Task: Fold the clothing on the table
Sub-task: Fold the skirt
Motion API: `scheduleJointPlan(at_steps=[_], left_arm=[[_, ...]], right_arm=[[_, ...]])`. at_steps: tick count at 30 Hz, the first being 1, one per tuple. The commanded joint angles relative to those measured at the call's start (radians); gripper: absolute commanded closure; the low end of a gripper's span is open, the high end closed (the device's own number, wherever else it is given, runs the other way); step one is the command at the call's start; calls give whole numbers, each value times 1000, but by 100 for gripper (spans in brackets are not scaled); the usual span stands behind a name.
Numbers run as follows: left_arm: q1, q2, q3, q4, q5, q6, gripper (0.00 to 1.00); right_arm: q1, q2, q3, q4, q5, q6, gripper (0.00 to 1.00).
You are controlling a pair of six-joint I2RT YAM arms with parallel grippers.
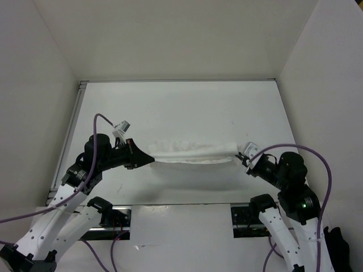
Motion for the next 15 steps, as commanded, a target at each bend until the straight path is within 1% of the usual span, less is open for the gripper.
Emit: scheduleJointPlan(at_steps=[1, 2, 3, 4, 5, 6, 7, 8, 9, 10, 11, 12, 13, 15], left_arm=[[26, 89, 66, 8, -158, -3, 100], [26, 132, 85, 22, -158, -3, 100], [26, 236, 129, 57, -158, -3, 100], [26, 296, 164, 57, -181, 9, 100], [26, 357, 204, 57, -190, 45, 100], [26, 482, 244, 57, -190, 65, 100], [44, 541, 331, 57, -200, 81, 100], [59, 597, 374, 68, -186, 113, 100], [73, 700, 420, 68, -186, 124, 100], [87, 747, 471, 68, -166, 136, 100], [111, 790, 517, 68, -166, 145, 100], [122, 876, 625, 68, -154, 168, 100], [133, 916, 684, 59, -145, 181, 100], [144, 980, 810, 17, -144, 205, 100]], right_arm=[[-18, 157, 23, 64, 239, -26, 100], [-18, 199, 35, 107, 214, -1, 100], [-18, 242, 46, 131, 188, 22, 100], [-18, 334, 76, 159, 141, 78, 100], [-18, 388, 99, 182, 121, 103, 100], [-18, 443, 127, 220, 107, 130, 100], [-18, 567, 195, 231, 107, 187, 100], [-18, 633, 236, 231, 90, 209, 100], [-18, 696, 279, 231, 76, 232, 100], [-7, 757, 367, 222, 67, 253, 100], [-7, 858, 407, 222, 56, 288, 100], [3, 896, 443, 222, 56, 307, 100], [3, 922, 498, 272, 71, 325, 100], [3, 950, 536, 343, 106, 362, 100]])
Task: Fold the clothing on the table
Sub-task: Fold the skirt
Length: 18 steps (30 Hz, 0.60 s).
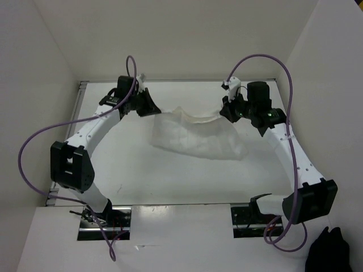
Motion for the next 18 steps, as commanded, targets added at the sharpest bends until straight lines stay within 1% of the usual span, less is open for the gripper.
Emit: scheduleJointPlan(at_steps=[1, 2, 5, 6, 8, 9, 10, 12, 13, 15, 16, 17, 18], left_arm=[[22, 36, 270, 2, -11, 104, 100], [22, 25, 312, 2, -47, 113, 100], [22, -36, 407, -10, -98, 150, 100], [13, -80, 407, -10, -113, 161, 100], [-1, -134, 358, 2, -139, 175, 100], [-1, -182, 284, 2, -152, 175, 100], [-1, -203, 239, 2, -152, 163, 100], [-1, -260, 139, 2, -138, 121, 100], [-12, -282, 26, 22, -138, 109, 100], [-21, -341, -78, 33, -129, 57, 100], [-33, -358, -125, 33, -129, 38, 100], [-34, -380, -207, 23, -112, 14, 100], [-34, -380, -238, 11, -101, -24, 100]], right_arm=[[8, 3, 144, 207, 25, 101, 100], [8, 3, 164, 222, 36, 101, 100], [8, -40, 211, 233, -4, 101, 100], [8, -75, 211, 233, -30, 87, 100], [8, -115, 145, 206, -59, 52, 100], [8, -133, 113, 188, -73, 32, 100], [8, -167, 34, 166, -83, -27, 100], [18, -191, -48, 111, -58, -78, 100], [18, -213, -115, 91, -47, -127, 100], [18, -236, -180, 20, -33, -169, 100], [18, -245, -190, -15, -16, -222, 100], [40, -245, -190, -59, 13, -256, 100], [41, -245, -190, -136, 37, -285, 100]])
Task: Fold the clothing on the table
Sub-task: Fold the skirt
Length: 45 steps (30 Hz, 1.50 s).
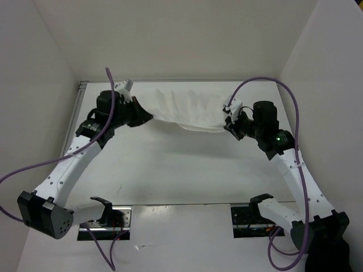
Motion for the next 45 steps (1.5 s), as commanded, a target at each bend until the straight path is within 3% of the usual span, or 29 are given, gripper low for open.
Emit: scheduleJointPlan(at_steps=[1, 5, 11, 15, 20, 25, 33, 45], left_arm=[[-23, 21, -140, -50, 35, -97, 100], [-83, -8, -221, -97, 35, -141, 100], [-103, -8, -232, -188, 35, -118, 98], [-112, -8, -232, -197, 47, -97, 95], [-112, 21, -211, -197, 47, -88, 94], [-112, 87, -97, -186, 24, -77, 92], [-112, 259, 70, -166, 24, -58, 89], [-37, 371, 250, -209, 33, -9, 88]], right_arm=[[26, 8, -20, -195, 107, -179, 100], [26, -23, -32, -316, 134, -265, 100], [49, -138, -133, -349, 204, -324, 100], [49, -115, -167, -402, 238, -333, 100], [49, -90, -191, -372, 212, -313, 100], [49, -90, -191, -303, 155, -267, 100], [39, 142, -93, -275, 39, -198, 100], [-204, 333, 86, -277, -187, -206, 100]])
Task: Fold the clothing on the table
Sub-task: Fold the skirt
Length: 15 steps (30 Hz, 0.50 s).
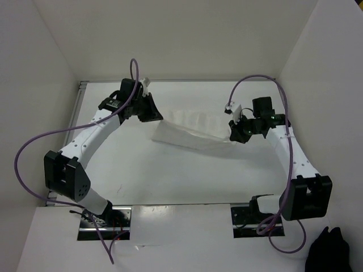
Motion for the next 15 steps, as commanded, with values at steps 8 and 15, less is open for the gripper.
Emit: scheduleJointPlan(at_steps=[8, 15], left_arm=[[29, 153, 217, -1, 11, 43, 88], [92, 419, 548, -71, 57, 70, 89]], right_arm=[[-123, 255, 186, 15, -257, 47, 100], [-125, 469, 431, 79, -361, 208, 100]])
